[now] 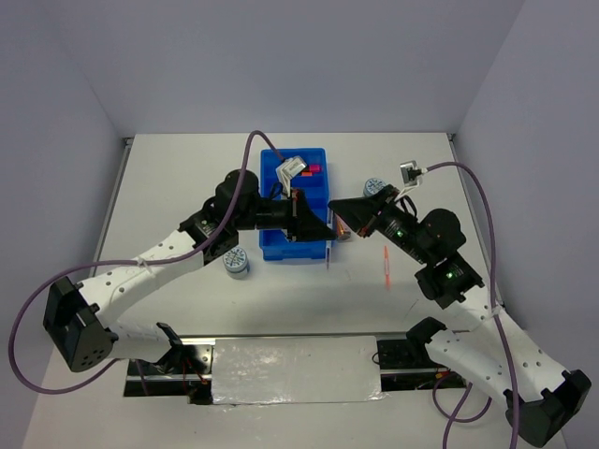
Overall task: Sort the stationery into containers
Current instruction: Close the pen cap on the pen.
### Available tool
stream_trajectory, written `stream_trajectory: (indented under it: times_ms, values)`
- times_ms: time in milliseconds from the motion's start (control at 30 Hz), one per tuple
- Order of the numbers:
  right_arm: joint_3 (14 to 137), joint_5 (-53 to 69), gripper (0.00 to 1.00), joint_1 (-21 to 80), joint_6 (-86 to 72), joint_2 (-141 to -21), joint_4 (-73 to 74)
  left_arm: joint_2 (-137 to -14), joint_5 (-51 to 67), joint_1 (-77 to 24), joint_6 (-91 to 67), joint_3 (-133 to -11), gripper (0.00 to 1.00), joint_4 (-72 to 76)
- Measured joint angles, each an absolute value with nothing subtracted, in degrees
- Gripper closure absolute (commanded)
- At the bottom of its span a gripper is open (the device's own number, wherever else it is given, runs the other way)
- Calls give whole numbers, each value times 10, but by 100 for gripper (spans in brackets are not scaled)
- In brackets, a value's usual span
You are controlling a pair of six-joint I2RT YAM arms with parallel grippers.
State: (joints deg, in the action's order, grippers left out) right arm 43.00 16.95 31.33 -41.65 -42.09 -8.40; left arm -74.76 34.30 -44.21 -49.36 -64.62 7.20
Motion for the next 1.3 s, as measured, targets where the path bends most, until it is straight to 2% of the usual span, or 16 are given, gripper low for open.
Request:
stream_trajectory:
  times_ms: [300,467,667,767,800,867,933,1033,1300]
  values:
    - [385,198,100,313,-393,-411,-126,-748,409,-400,-465,-648,100,39]
    - [314,260,100,332,-381,-401,-62,-749,396,-331,-459,-721,100,88]
    - [295,270,100,342,-380,-408,-20,-749,410,-332,-431,-773,100,121]
    - [308,251,80,341,-374,-397,7,-753,414,-333,-404,-773,100,95]
    - [318,244,59,340,-369,-396,20,-755,415,-333,-394,-772,100,83]
    - [357,240,34,335,-359,-401,49,-754,417,-333,-376,-765,100,59]
    - [412,243,26,331,-339,-411,60,-752,418,-333,-362,-756,100,39]
    - [488,256,23,330,-317,-429,59,-744,423,-339,-344,-736,100,5]
    - [599,289,23,318,-297,-502,52,-716,423,-412,-301,-703,100,-50]
